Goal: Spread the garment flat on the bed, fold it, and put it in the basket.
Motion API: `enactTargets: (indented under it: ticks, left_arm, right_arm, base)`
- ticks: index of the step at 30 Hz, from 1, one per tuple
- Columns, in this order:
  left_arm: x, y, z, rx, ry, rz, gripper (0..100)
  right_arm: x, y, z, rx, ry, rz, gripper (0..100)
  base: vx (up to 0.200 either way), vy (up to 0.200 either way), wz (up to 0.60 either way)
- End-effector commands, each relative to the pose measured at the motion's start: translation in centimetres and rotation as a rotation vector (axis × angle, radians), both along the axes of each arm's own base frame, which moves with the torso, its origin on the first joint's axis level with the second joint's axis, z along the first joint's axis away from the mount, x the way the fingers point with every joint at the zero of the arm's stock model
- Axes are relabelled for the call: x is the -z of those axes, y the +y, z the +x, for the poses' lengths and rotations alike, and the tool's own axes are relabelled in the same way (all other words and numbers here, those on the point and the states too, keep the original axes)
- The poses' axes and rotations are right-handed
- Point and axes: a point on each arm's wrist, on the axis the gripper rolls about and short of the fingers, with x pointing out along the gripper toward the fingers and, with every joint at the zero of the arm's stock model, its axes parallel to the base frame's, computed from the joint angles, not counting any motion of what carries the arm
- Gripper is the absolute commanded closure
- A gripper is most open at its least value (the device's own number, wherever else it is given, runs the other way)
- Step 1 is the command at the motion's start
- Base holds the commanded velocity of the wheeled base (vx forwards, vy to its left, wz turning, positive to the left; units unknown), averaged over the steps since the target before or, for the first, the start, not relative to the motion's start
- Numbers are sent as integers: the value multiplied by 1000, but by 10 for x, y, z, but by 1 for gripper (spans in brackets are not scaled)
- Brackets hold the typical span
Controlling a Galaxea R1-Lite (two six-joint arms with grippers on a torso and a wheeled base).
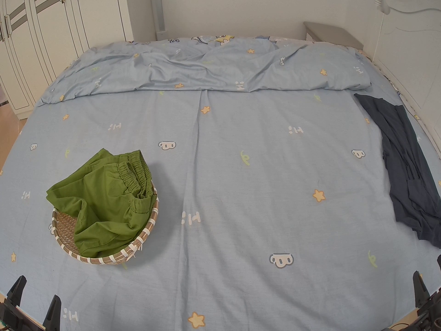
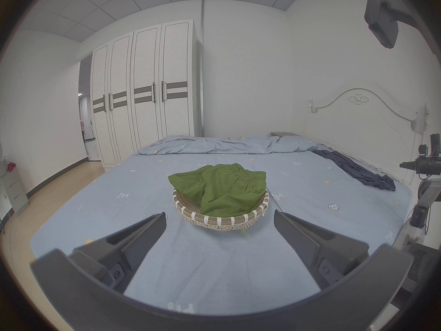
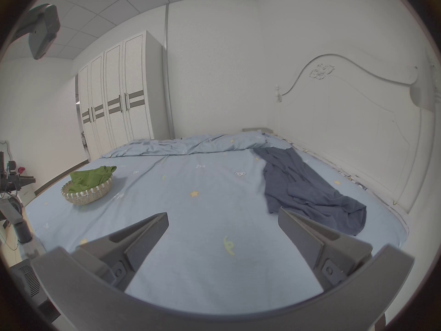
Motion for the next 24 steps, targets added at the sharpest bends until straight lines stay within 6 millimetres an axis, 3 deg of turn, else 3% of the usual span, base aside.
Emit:
enactTargets:
  ticks: [1,24]
  left_arm:
    - [5,0,1,-2,10,-1,0]
    - [5,0,1,-2,10,-1,0]
  right_arm:
    - [6,0,-4,32,-53,21,0]
    - [6,1,-4,23,-48,8,0]
  base:
    - [0,0,0]
    - [0,0,0]
